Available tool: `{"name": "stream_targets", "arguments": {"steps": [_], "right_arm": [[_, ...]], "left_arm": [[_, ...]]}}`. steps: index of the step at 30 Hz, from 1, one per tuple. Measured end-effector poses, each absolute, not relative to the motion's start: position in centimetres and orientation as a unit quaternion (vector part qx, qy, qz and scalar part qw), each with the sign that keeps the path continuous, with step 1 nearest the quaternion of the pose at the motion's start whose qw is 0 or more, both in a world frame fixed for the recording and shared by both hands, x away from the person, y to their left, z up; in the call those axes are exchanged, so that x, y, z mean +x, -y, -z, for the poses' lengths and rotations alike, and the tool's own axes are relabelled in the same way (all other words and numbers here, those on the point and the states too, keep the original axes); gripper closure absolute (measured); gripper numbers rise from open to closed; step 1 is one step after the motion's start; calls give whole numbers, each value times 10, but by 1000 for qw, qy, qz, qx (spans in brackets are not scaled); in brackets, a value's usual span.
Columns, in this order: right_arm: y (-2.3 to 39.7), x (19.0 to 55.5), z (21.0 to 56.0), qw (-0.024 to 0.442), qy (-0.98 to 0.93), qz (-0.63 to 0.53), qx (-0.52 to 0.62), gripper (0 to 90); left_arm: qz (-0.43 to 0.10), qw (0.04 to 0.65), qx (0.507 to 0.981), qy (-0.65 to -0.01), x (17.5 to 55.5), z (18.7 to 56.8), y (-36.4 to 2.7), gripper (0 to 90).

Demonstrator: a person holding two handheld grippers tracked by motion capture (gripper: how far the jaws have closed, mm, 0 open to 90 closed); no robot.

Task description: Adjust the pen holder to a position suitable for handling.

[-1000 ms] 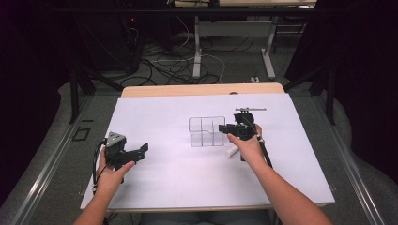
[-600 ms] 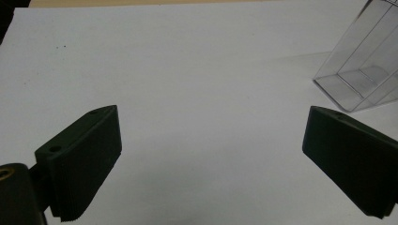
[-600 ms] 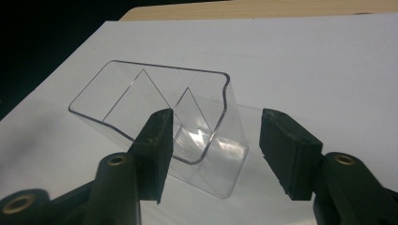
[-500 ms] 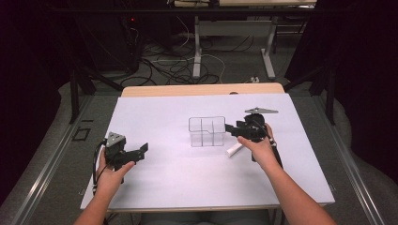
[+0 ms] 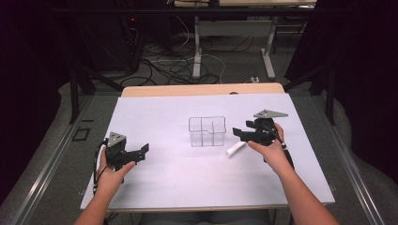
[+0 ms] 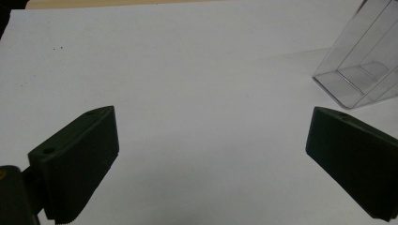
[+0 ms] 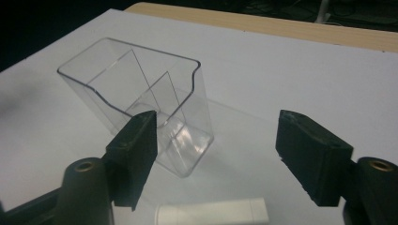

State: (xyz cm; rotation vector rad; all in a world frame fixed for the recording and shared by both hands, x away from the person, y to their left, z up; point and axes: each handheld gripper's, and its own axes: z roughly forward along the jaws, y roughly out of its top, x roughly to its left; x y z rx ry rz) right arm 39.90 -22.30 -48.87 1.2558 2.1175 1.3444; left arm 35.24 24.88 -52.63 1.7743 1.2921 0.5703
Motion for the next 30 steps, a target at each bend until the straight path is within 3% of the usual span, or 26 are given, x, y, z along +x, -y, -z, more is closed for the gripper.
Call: {"name": "stream_targets", "arguments": {"steps": [14,19,24,28,30], "right_arm": [[246,392,497,189,-763,-433,441,77],[246,390,493,223,-793,-399,403,81],[248,391,490,259,-837,-344,337,149],[244,392,487,263,-868,-316,279,164],[241,392,486,261,-883,-300,250,213]], "left_arm": [[-222,427,715,-507,352,526,-249,3],[-223,428,715,-505,351,525,-250,3],[-227,428,714,-506,351,525,-250,3],[-230,428,711,-508,351,525,-251,3],[-231,428,711,-508,351,525,-251,3]]}}
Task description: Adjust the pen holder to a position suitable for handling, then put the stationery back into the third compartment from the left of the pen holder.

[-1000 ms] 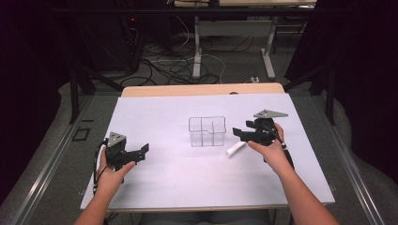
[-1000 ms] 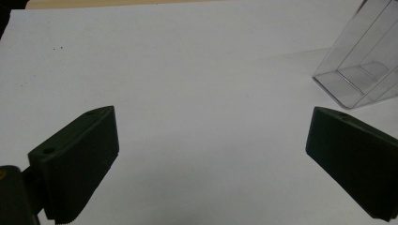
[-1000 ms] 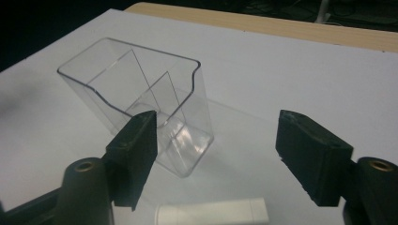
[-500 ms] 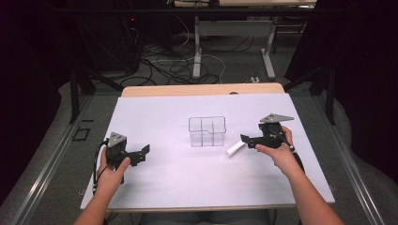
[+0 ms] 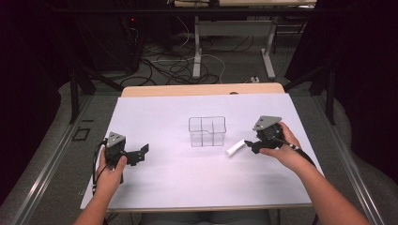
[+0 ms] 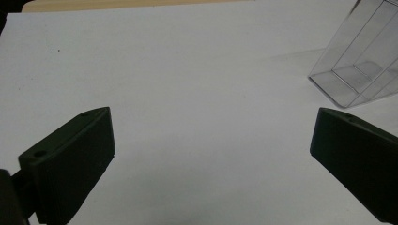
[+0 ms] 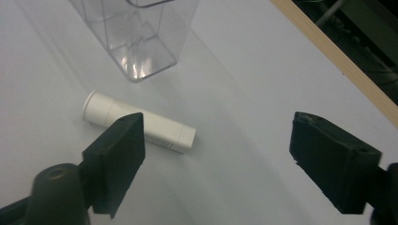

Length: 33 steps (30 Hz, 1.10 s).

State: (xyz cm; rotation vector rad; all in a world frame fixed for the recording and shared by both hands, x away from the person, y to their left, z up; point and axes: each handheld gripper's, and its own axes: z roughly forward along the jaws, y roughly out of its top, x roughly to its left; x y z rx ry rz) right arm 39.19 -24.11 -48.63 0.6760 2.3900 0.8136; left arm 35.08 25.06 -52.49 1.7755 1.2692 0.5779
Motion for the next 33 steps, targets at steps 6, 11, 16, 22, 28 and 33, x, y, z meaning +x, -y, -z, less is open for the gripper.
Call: {"name": "stream_targets", "arguments": {"steps": [6,11,16,22,28,33], "right_arm": [[231,391,484,290,-904,-262,175,298],[226,391,482,306,-917,-224,121,356],[224,391,480,312,-927,-193,80,387],[220,395,481,321,-932,-168,22,360],[213,395,482,310,-940,-143,-14,430],[211,395,487,305,-941,-141,-39,462]], "left_arm": [[-228,422,715,-508,350,525,-251,3],[-227,422,715,-509,351,525,-251,3],[-227,422,715,-508,351,525,-251,3],[-226,422,717,-506,350,525,-251,3],[-226,422,717,-507,350,526,-251,3],[-225,422,717,-508,350,526,-251,3]]}}
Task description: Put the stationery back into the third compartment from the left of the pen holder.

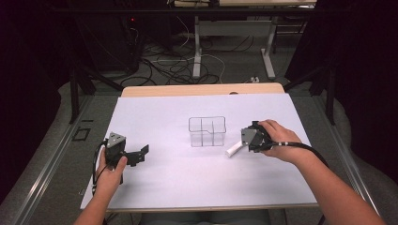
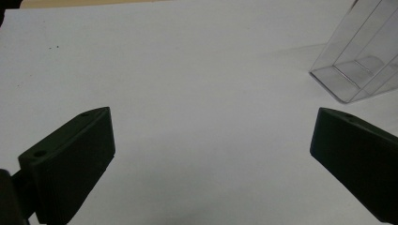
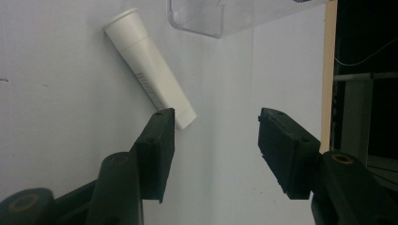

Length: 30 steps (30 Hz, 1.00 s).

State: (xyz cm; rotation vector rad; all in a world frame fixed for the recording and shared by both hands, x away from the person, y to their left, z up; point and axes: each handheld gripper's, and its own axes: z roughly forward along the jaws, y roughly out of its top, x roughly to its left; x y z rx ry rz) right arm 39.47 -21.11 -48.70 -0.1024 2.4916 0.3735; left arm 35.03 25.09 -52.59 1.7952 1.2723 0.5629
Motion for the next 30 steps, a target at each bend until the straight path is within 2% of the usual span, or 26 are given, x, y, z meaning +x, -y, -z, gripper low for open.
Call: {"name": "stream_targets", "arguments": {"steps": [1,2,3,14,30], "right_arm": [[210,396,490,316,-934,-156,-53,469],[209,393,482,285,-953,-95,-50,483],[209,394,489,316,-937,-136,-65,485],[200,390,499,311,-934,-127,-125,531],[187,394,515,278,-939,-107,-170,539]], "left_arm": [[-225,422,717,-508,350,526,-251,3],[-225,420,718,-508,350,526,-251,3],[-223,421,717,-509,350,526,-251,3],[-227,418,719,-507,349,526,-251,3],[-224,417,721,-507,349,527,-250,3]]}}
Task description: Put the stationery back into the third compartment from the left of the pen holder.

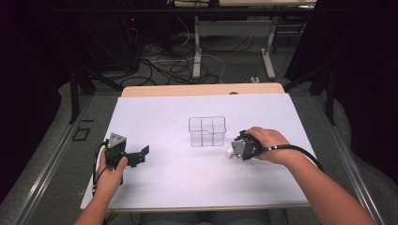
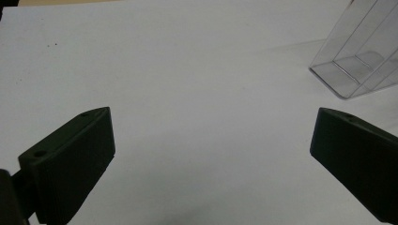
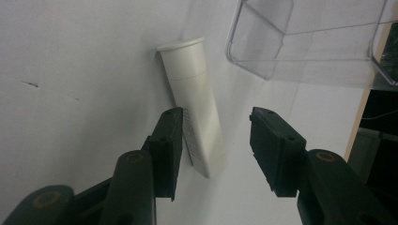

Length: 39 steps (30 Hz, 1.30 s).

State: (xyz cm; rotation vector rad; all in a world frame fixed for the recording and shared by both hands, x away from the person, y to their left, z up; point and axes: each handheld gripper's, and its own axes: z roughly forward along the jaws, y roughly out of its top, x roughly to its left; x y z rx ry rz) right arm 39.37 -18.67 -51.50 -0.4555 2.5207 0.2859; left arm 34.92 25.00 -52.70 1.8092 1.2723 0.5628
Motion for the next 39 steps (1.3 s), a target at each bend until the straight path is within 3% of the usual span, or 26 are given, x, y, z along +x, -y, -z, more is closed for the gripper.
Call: {"name": "stream_targets", "arguments": {"steps": [28,39], "right_arm": [[172,402,538,259,-940,-85,-207,557],[172,399,539,256,-940,-73,-213,631]], "left_arm": [[-219,414,724,-506,350,529,-250,3],[-220,415,724,-506,350,529,-250,3]]}}
